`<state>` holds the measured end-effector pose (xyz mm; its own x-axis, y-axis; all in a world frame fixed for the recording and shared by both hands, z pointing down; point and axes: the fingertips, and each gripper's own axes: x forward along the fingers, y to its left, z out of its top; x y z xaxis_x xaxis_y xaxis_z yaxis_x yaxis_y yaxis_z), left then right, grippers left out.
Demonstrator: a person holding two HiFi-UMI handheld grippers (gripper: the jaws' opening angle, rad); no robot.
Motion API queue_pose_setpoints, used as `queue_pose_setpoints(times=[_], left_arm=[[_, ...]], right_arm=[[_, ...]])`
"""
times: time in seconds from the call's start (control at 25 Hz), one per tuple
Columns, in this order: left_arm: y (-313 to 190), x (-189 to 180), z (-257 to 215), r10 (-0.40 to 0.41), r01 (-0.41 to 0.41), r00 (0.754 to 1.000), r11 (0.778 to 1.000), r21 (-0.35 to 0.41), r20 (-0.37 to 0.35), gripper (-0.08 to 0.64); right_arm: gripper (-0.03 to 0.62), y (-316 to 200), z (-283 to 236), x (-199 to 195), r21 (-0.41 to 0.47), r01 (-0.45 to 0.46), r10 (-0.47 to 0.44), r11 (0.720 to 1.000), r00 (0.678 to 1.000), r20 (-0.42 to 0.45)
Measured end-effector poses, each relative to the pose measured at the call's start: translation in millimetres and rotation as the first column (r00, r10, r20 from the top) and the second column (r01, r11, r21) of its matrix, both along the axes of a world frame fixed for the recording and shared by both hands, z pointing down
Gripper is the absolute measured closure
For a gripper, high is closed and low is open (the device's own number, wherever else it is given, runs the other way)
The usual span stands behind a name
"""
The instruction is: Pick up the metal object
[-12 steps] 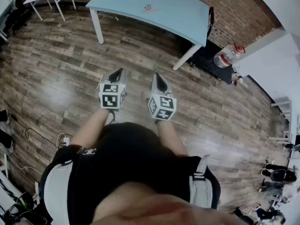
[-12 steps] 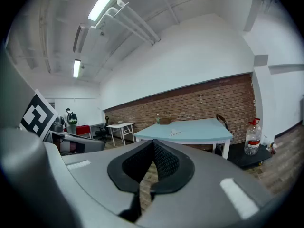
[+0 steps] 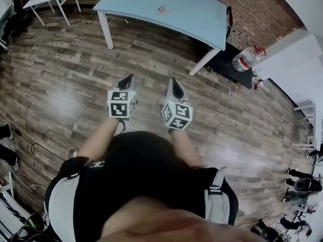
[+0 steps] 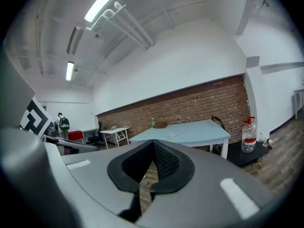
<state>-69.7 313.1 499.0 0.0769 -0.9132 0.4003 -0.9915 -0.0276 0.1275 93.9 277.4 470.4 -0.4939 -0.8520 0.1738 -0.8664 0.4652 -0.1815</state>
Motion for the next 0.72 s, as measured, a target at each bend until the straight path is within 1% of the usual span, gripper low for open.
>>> queue_pose_setpoints(times=[0.24, 0.4, 0.52, 0.72], left_arm=[[-3, -16, 4, 0.044, -0.044, 0.999, 0.999, 0.002, -0.007, 0.560], [-8, -25, 9, 0.047, -0.048, 0.999, 0.999, -0.007, -0.020, 0.560], [-14, -26, 14, 0.053, -0.053, 0.998, 0.998, -0.019, -0.031, 0.560], [-41, -23, 26, 0.050, -0.051, 0.998, 0.998, -0.041, -0.027, 0.560]], right_arm=[[0.578, 8, 7, -16, -0.005, -0.050, 0.050, 0.999, 0.999, -0.006], [0.578, 12, 16, -29, -0.030, -0.037, 0.036, 0.999, 0.999, -0.028], [0.578, 11, 20, -34, -0.042, -0.026, 0.024, 0.999, 0.999, -0.038], [0.578, -16, 31, -35, -0.060, -0.021, 0.019, 0.998, 0.999, -0.034]])
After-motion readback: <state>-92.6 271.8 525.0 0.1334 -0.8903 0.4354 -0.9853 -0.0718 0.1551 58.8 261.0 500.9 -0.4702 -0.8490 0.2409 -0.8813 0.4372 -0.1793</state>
